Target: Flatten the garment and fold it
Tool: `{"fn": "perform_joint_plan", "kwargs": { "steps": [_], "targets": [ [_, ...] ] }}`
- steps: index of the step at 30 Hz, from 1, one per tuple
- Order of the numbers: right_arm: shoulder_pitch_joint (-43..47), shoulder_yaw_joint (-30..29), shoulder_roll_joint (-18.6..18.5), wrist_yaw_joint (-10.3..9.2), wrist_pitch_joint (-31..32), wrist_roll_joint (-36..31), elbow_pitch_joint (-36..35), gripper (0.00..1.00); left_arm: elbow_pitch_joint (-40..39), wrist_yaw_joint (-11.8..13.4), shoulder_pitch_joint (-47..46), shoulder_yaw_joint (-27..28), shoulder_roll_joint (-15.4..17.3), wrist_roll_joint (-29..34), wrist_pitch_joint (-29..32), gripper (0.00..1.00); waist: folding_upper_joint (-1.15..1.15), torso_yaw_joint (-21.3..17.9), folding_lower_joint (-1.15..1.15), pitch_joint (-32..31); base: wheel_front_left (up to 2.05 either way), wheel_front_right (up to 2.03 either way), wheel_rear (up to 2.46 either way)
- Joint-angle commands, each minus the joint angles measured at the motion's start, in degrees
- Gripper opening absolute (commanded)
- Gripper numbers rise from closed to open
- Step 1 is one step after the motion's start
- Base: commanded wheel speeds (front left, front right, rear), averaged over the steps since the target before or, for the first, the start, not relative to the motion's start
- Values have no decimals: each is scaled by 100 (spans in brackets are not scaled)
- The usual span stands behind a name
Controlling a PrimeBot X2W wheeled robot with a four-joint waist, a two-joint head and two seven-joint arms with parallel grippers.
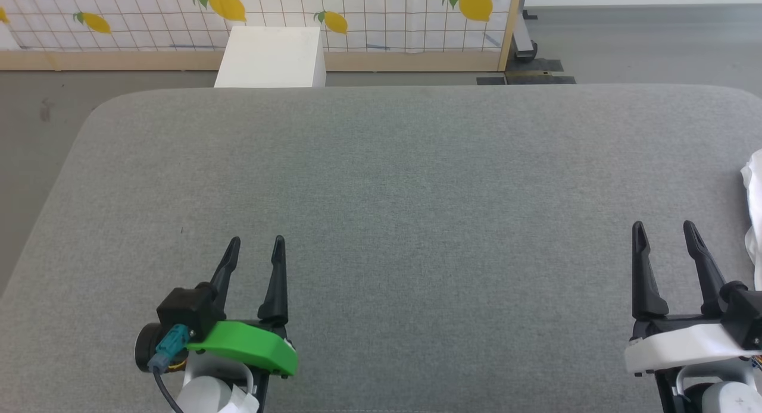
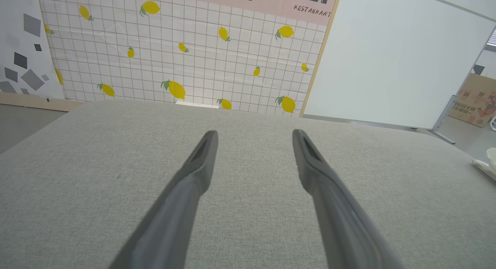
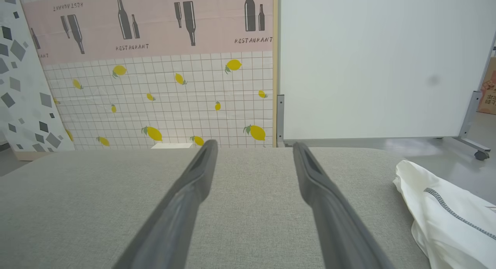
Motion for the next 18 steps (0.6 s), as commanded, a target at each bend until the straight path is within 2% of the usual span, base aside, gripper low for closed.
{"fn": "perform_joint_plan", "kwargs": {
  "steps": [1,16,17,18],
  "targets": [
    [70,-12,16,-10,-52,-21,-46,100,10,23,67,-26,-26,-91,-21,100,0,16,1,2,0,0,0],
    [127,48,21,-10,-31,247,-10,100,30,103,88,-8,-28,-92,-21,100,0,-2,1,29,0,0,0],
    [67,41,9,0,-34,219,-18,0,25,87,10,-22,-3,-100,0,0,0,-2,1,29,0,0,0],
    [67,42,9,0,-33,216,-17,0,25,86,10,-22,-2,-98,5,0,0,-4,1,29,0,0,0]
  ]
}}
